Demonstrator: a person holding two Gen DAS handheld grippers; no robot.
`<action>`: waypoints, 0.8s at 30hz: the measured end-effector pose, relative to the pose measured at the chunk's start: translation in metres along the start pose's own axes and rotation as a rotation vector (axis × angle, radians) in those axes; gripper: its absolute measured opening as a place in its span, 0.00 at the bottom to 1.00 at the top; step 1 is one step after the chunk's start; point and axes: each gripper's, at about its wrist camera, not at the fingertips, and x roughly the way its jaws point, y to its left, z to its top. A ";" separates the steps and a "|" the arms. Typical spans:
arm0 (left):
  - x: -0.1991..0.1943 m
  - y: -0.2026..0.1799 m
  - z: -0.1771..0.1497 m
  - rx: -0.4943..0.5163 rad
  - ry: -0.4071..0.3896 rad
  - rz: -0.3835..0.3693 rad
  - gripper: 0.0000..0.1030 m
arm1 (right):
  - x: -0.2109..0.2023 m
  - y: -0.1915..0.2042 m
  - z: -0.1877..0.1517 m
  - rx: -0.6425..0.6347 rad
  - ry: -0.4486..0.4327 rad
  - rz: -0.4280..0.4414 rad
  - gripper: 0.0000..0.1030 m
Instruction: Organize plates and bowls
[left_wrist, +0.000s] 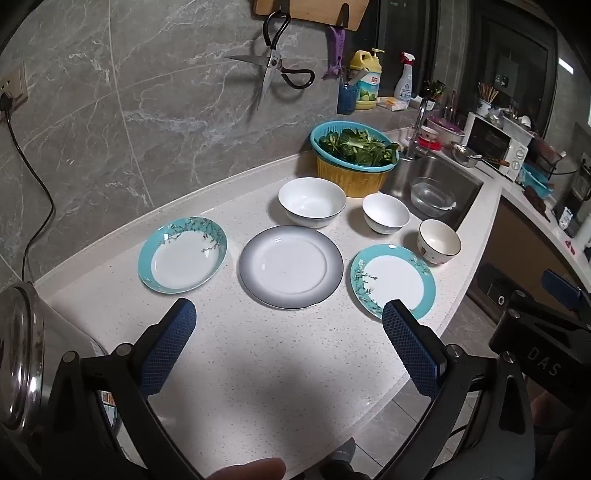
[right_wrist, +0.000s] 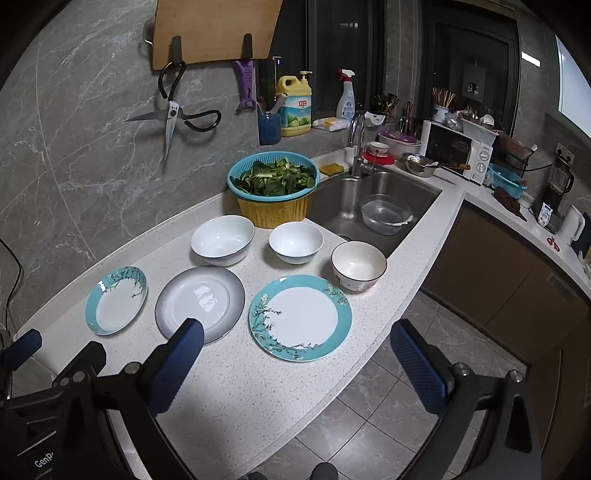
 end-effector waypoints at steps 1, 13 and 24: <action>0.000 0.001 0.000 -0.007 -0.002 -0.010 0.99 | 0.000 0.000 0.000 0.003 0.001 0.003 1.00; 0.000 0.000 0.000 -0.002 -0.002 -0.007 0.99 | 0.002 0.000 0.002 0.005 0.009 0.005 1.00; 0.000 0.000 0.000 -0.004 0.002 -0.010 0.99 | 0.003 0.000 0.003 0.005 0.012 0.005 1.00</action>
